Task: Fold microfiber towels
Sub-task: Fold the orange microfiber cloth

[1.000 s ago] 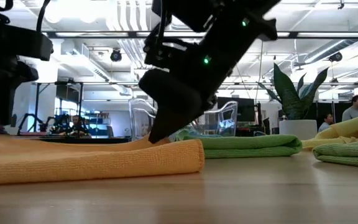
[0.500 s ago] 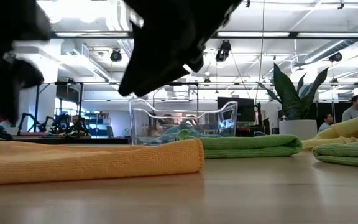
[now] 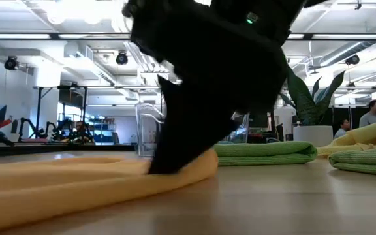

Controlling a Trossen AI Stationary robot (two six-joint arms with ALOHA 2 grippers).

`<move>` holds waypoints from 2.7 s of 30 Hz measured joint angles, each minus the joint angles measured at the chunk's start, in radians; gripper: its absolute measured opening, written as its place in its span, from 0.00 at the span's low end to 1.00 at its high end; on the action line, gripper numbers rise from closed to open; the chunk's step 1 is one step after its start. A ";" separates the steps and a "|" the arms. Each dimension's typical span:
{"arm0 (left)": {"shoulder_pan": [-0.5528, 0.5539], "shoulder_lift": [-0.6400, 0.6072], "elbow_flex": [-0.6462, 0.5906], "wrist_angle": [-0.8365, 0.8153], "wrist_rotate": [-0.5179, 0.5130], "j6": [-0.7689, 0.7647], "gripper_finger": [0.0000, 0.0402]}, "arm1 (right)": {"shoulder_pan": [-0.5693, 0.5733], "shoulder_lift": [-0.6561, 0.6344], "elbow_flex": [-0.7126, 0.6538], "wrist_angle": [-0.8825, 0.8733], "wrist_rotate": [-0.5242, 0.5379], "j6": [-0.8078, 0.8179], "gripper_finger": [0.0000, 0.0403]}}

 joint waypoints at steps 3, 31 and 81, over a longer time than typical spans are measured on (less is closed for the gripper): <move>-0.005 -0.018 0.047 -0.003 -0.023 0.032 0.36 | -0.042 -0.004 0.016 -0.040 0.066 -0.151 0.51; 0.071 -0.109 -0.092 -0.251 -0.112 -0.134 0.36 | -0.111 0.021 0.000 0.224 -0.027 -0.231 0.51; 0.195 -0.218 -0.299 -0.345 -0.229 -0.141 0.22 | -0.239 -0.012 0.094 0.236 -0.118 -0.391 0.51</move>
